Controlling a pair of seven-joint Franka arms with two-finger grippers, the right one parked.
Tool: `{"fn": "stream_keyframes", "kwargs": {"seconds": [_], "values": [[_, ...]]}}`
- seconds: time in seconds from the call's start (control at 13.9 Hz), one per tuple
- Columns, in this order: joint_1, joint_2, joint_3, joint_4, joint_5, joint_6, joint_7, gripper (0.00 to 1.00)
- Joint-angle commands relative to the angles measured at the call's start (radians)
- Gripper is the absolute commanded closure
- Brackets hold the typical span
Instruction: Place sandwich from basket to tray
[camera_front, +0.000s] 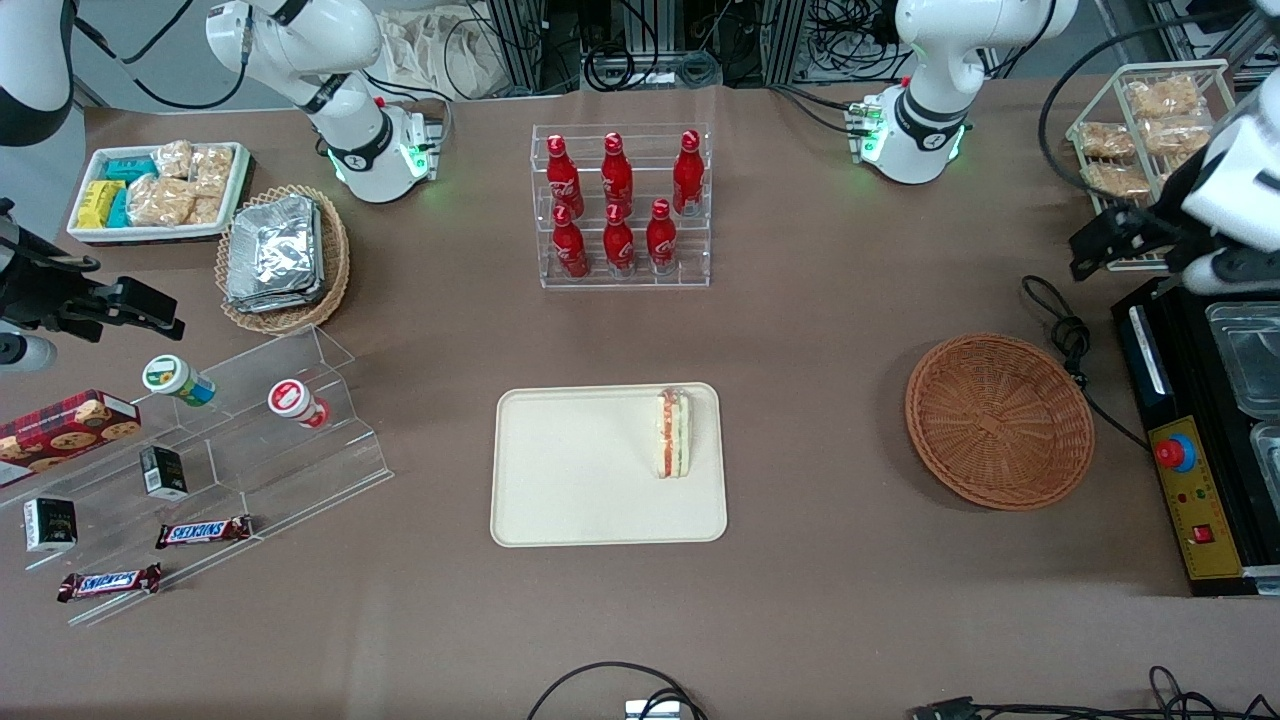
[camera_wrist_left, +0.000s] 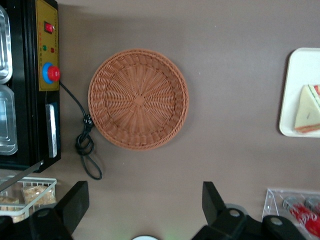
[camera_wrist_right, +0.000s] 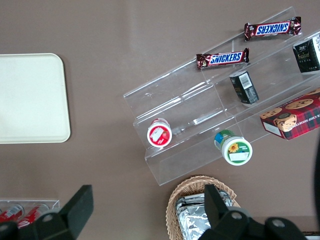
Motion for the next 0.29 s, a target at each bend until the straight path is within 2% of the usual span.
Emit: {"fn": "stream_keyframes", "kwargs": {"seconds": [0.0, 0.22], "values": [[-0.011, -0.033, 0.017, -0.030, -0.019, -0.011, 0.039, 0.00], [-0.013, -0.022, 0.017, -0.026, -0.021, -0.024, 0.036, 0.00]]}}
